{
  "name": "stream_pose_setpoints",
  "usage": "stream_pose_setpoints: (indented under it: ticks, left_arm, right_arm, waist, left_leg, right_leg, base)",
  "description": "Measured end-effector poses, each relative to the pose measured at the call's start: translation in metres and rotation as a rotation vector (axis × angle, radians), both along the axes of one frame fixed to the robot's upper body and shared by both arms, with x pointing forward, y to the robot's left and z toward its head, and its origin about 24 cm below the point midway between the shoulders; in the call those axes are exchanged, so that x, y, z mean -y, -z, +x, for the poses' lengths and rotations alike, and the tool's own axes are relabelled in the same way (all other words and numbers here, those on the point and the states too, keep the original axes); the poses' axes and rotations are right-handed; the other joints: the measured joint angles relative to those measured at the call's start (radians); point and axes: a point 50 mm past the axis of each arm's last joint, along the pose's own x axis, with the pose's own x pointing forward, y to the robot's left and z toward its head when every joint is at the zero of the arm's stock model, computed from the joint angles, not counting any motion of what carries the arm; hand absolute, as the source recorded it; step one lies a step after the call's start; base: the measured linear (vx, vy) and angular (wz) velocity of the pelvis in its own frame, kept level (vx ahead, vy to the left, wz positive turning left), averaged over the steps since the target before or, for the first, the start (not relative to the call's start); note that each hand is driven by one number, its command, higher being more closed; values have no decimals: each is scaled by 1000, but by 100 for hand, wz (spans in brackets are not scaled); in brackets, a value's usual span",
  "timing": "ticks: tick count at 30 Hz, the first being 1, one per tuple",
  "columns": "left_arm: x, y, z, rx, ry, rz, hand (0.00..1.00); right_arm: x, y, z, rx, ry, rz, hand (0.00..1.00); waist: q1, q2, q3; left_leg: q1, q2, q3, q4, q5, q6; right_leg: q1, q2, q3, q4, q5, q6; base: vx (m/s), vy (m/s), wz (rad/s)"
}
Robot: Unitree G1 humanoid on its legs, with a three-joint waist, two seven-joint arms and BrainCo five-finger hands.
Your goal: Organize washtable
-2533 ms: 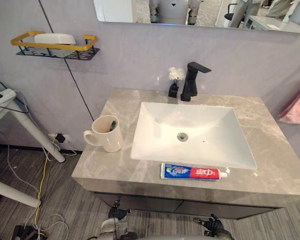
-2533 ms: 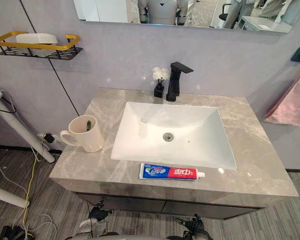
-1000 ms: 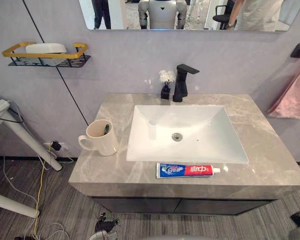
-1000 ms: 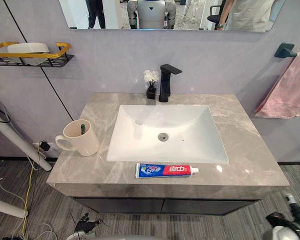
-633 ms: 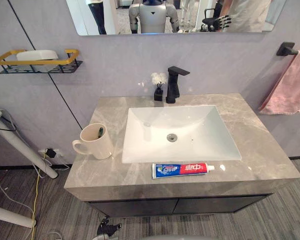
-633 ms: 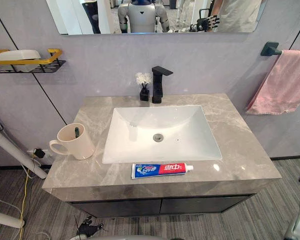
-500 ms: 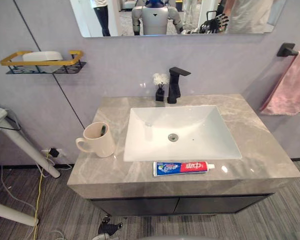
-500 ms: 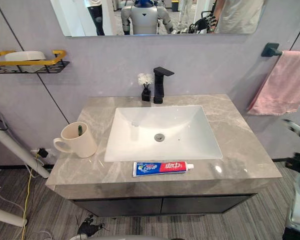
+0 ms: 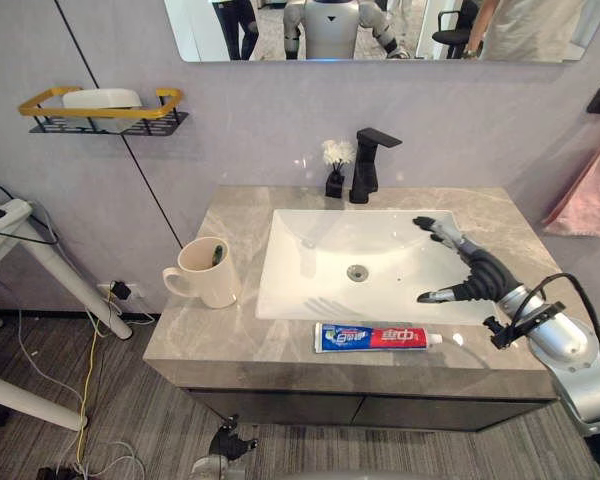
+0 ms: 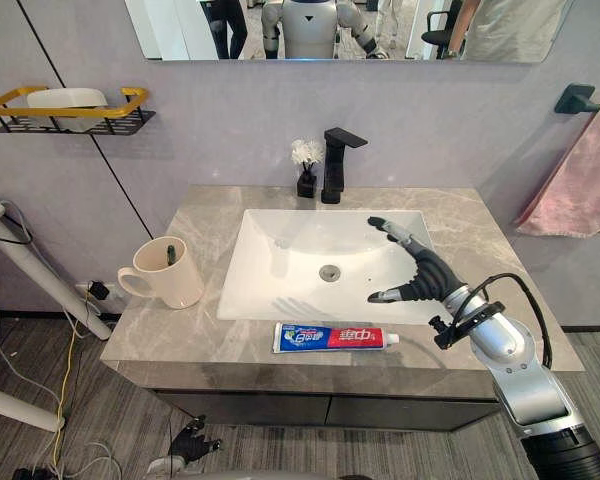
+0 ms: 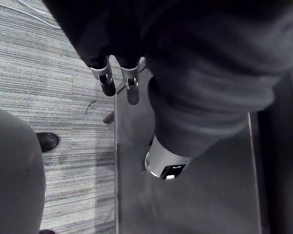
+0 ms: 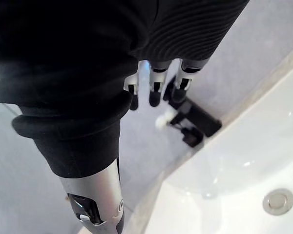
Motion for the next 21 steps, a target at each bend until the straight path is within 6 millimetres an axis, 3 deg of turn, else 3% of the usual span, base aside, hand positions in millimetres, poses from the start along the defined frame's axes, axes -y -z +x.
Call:
stream_pose_setpoints:
  ticks: [8, 21]
  left_arm:
    - [6, 3, 4, -28, 58, -7, 0]
    - [9, 2, 8, -19, 138, -9, 0]
  right_arm:
    - [-25, 16, -9, -105, -196, -177, 0]
    - [-38, 40, -17, -65, -261, -490, 0]
  waist:
    - [3, 9, 3]
    - [4, -2, 9]
  left_leg:
    - [10, 5, 0, -16, 1, 2]
    - [13, -2, 9, -13, 1, 2]
  right_leg:
    - [1, 0, 5, -2, 0, 0]
    - [8, 0, 10, -18, 7, 0]
  base:
    - [-26, -13, -1]
    - [-18, -6, -2]
